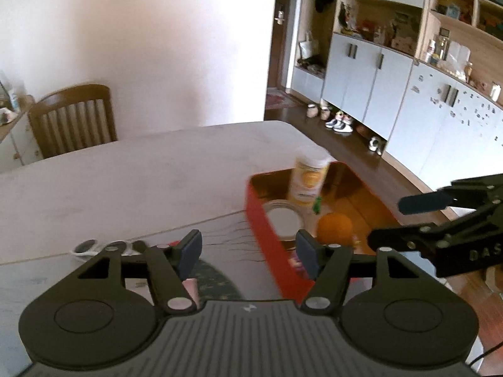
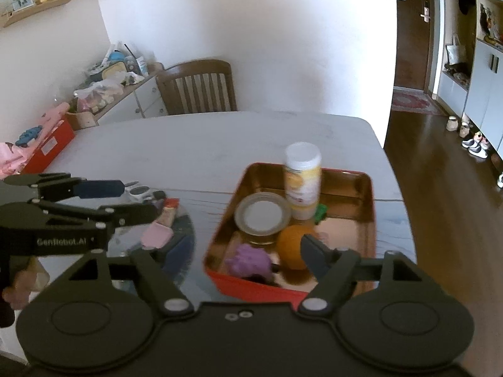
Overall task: Organize rigid objects
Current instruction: 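Withdraw both tools from the red box back over the mat, then grasp the white sunglasses with the left tool while the right tool grasps the pink square tray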
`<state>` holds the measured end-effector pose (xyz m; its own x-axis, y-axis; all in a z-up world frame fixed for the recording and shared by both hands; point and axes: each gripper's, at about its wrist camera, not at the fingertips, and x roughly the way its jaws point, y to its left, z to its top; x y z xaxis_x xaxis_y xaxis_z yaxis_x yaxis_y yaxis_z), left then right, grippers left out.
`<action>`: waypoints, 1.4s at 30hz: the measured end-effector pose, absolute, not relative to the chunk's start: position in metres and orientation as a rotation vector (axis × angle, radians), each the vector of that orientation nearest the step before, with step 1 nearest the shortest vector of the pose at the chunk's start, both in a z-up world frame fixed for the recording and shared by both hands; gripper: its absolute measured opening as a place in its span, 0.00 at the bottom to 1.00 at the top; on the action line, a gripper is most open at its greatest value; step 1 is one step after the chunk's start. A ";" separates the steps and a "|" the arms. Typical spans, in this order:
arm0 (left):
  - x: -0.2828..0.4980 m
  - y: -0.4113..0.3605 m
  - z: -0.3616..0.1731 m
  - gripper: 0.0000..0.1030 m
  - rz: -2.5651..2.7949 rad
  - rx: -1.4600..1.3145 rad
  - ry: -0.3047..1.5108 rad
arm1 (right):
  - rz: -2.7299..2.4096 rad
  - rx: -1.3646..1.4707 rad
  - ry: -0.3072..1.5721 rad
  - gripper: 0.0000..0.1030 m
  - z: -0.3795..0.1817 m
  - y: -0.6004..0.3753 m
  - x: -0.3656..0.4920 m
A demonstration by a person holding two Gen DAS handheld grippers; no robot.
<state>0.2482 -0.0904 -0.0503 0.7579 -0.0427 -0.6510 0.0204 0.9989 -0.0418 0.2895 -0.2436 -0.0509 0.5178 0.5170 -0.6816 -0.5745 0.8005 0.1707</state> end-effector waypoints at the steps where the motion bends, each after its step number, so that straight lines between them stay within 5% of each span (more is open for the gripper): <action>1: 0.246 -0.084 -0.049 0.63 -0.027 -0.034 0.707 | 0.659 -0.077 0.789 0.78 -0.051 -0.238 0.287; 19: 0.224 0.028 -0.060 0.82 0.047 -0.065 0.696 | 0.648 -0.053 0.784 0.99 -0.060 -0.152 0.256; 42: 0.267 0.120 -0.132 0.83 0.104 -0.049 0.777 | 0.651 -0.171 0.903 0.96 -0.110 -0.064 0.268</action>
<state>0.2666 0.1197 -0.1322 0.7080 0.0758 -0.7021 -0.1117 0.9937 -0.0054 0.2678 -0.0643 -0.1105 0.4431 0.4525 -0.7739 -0.5915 0.7962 0.1268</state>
